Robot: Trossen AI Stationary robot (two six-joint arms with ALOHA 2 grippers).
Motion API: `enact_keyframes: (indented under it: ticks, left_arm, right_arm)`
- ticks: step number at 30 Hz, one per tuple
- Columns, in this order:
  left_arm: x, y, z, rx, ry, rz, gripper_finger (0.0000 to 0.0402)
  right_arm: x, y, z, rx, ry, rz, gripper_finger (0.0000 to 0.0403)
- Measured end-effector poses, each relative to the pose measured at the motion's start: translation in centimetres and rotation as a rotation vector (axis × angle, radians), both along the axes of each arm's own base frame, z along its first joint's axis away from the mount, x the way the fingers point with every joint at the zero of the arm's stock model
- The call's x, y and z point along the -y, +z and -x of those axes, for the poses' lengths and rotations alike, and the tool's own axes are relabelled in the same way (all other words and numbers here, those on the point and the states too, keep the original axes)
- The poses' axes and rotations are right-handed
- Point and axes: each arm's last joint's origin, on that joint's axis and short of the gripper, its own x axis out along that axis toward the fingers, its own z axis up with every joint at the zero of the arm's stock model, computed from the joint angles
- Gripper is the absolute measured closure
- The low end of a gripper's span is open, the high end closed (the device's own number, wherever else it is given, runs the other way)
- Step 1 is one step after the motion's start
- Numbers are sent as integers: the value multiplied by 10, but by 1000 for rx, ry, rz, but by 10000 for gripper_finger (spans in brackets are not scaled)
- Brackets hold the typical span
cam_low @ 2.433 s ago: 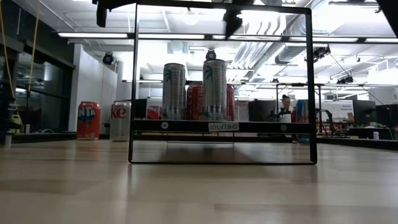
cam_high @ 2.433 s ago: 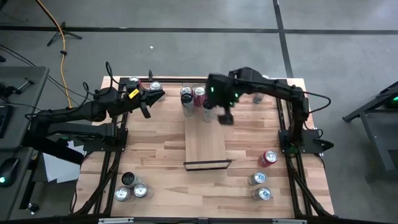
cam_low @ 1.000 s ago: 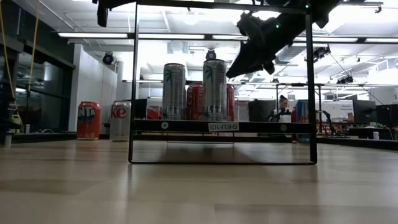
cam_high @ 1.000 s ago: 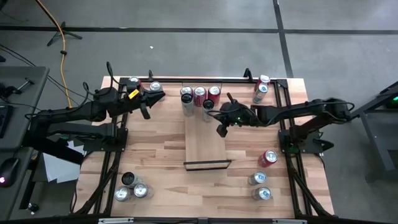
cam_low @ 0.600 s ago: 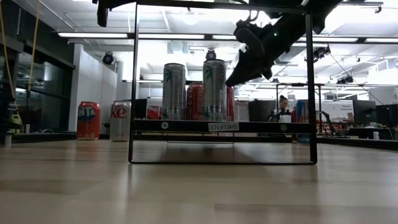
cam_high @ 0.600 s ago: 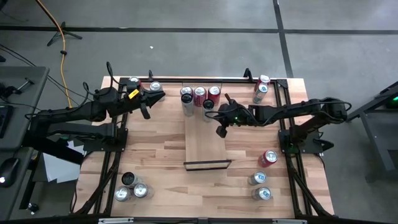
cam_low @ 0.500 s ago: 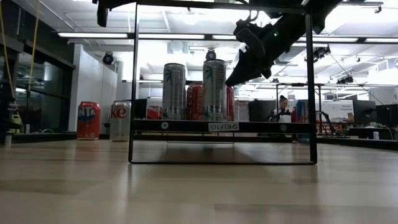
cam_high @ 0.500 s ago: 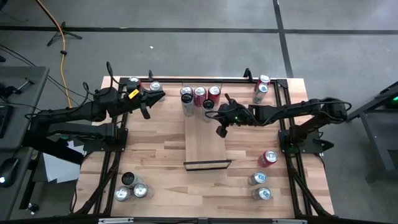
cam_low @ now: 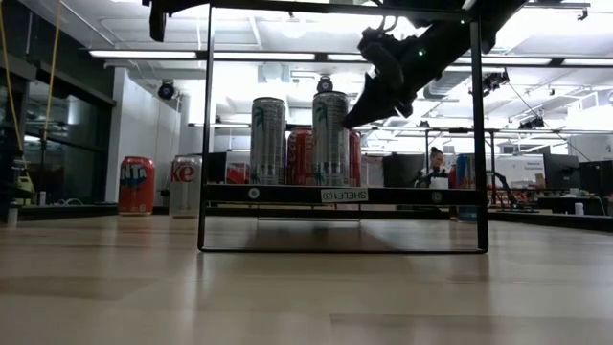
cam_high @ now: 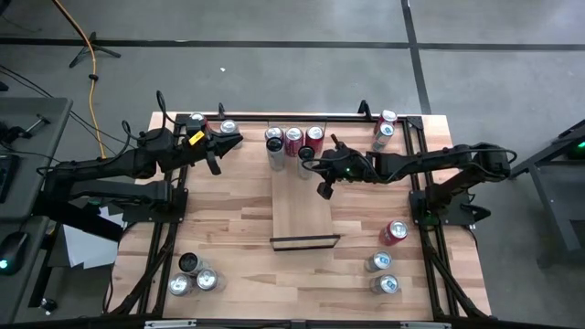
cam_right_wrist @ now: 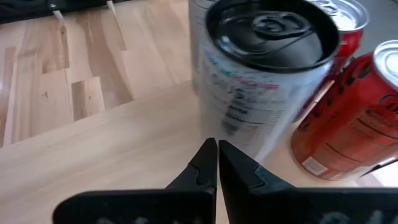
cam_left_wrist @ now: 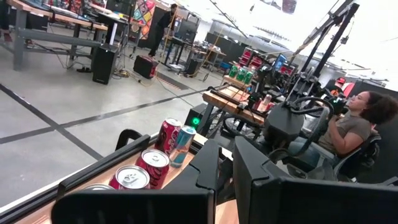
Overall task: Place canned beverage on shelf
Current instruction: Put the black soda can on the shelf aligned with the other black soda can
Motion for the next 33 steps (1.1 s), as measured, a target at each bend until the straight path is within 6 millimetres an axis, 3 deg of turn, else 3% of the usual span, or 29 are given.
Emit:
enact_keyframes:
  ticks: [19,33]
  left_arm:
    - [0,0,0,0,-7,-1,398]
    - [0,0,0,14,0,31,398]
  right_arm:
    - [7,0,1,-14,-2,38,403]
    - [27,8,0,74,-21,50,403]
